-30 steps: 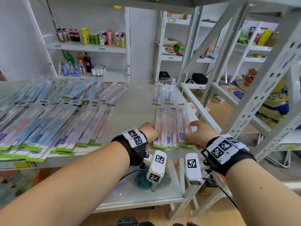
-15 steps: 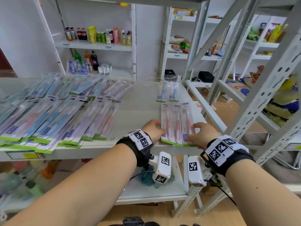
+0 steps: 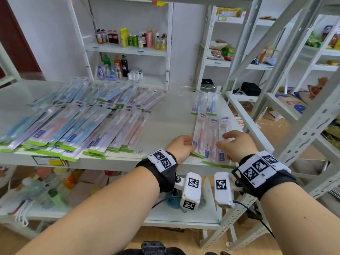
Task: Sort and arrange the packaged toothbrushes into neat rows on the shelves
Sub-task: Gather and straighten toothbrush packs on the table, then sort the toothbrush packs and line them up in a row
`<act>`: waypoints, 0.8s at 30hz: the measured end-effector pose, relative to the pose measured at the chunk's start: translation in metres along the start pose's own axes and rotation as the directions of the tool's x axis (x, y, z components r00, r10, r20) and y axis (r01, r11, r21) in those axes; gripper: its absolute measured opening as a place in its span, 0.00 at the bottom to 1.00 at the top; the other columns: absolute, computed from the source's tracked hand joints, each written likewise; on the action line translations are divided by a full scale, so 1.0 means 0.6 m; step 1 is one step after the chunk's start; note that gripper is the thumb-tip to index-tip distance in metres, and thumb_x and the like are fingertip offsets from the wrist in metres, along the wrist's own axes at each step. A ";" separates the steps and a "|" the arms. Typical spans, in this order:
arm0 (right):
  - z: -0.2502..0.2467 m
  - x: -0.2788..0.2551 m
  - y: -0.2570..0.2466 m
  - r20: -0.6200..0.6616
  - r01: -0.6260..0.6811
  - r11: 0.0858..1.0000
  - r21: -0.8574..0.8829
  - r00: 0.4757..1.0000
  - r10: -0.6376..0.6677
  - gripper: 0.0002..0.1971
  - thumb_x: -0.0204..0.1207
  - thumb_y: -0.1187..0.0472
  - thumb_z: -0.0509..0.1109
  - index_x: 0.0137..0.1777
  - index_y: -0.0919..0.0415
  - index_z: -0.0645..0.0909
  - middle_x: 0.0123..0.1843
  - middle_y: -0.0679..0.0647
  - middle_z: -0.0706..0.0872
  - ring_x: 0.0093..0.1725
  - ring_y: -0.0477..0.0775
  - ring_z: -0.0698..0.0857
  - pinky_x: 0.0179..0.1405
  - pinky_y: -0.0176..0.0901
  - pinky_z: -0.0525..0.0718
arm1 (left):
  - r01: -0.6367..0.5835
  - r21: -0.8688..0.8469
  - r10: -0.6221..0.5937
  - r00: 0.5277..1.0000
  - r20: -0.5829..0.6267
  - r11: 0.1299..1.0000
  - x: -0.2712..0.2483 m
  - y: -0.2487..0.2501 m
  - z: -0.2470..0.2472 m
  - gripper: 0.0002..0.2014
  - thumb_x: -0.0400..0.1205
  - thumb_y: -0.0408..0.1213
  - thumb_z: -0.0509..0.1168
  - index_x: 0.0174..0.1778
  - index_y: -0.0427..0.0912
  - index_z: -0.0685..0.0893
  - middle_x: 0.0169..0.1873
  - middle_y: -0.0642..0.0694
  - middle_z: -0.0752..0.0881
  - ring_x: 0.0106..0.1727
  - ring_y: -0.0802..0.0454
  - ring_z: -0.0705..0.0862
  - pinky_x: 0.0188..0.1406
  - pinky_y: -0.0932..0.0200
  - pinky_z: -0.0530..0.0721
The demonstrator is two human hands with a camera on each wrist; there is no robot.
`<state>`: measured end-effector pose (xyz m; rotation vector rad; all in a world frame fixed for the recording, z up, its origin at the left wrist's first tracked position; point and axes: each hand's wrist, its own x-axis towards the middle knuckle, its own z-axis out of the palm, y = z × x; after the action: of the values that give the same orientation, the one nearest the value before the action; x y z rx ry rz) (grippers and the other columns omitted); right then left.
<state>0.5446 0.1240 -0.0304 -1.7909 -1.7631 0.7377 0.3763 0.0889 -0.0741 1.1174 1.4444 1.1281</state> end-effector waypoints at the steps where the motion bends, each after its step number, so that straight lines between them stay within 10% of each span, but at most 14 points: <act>1: 0.004 0.000 -0.006 0.000 0.011 1.000 0.029 1.000 -0.011 0.18 0.69 0.57 0.74 0.60 0.54 0.81 0.45 0.55 0.87 0.28 0.50 0.83 0.32 0.41 0.82 | -0.009 0.011 0.009 1.000 0.019 1.000 -0.002 0.000 -0.001 0.17 0.79 0.23 0.62 0.64 0.27 0.79 0.62 0.32 0.83 0.63 0.40 0.82 0.71 0.43 0.75; 10: 0.058 0.001 -0.094 0.084 0.094 0.986 0.139 0.991 -0.106 0.14 0.70 0.58 0.74 0.55 0.57 0.82 0.33 0.55 0.86 0.19 0.47 0.80 0.18 0.34 0.74 | -0.018 0.093 0.030 0.991 -0.132 0.996 -0.034 0.016 -0.086 0.18 0.79 0.25 0.62 0.65 0.37 0.82 0.62 0.41 0.84 0.63 0.46 0.82 0.67 0.57 0.78; 16: 0.131 -0.013 -0.175 0.197 0.142 0.968 0.205 0.963 -0.183 0.13 0.70 0.59 0.75 0.54 0.60 0.82 0.28 0.56 0.83 0.11 0.41 0.77 0.09 0.28 0.69 | 0.031 0.331 0.152 0.845 -0.513 0.943 -0.060 0.036 -0.244 0.12 0.80 0.30 0.63 0.57 0.42 0.86 0.57 0.43 0.87 0.58 0.45 0.85 0.61 0.56 0.81; 24: 0.225 -0.038 -0.260 0.337 0.114 0.965 0.238 0.922 -0.192 0.18 0.69 0.57 0.77 0.58 0.61 0.81 0.37 0.57 0.85 0.22 0.50 0.78 0.19 0.39 0.74 | 0.325 0.766 0.015 0.917 -0.399 0.555 -0.082 0.036 -0.369 0.22 0.80 0.36 0.64 0.70 0.37 0.73 0.66 0.37 0.79 0.64 0.39 0.79 0.58 0.54 0.78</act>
<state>0.3384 0.1029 -0.0184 -1.4215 -1.9383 1.1985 0.1665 0.0195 -0.0196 1.3861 2.4728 0.4798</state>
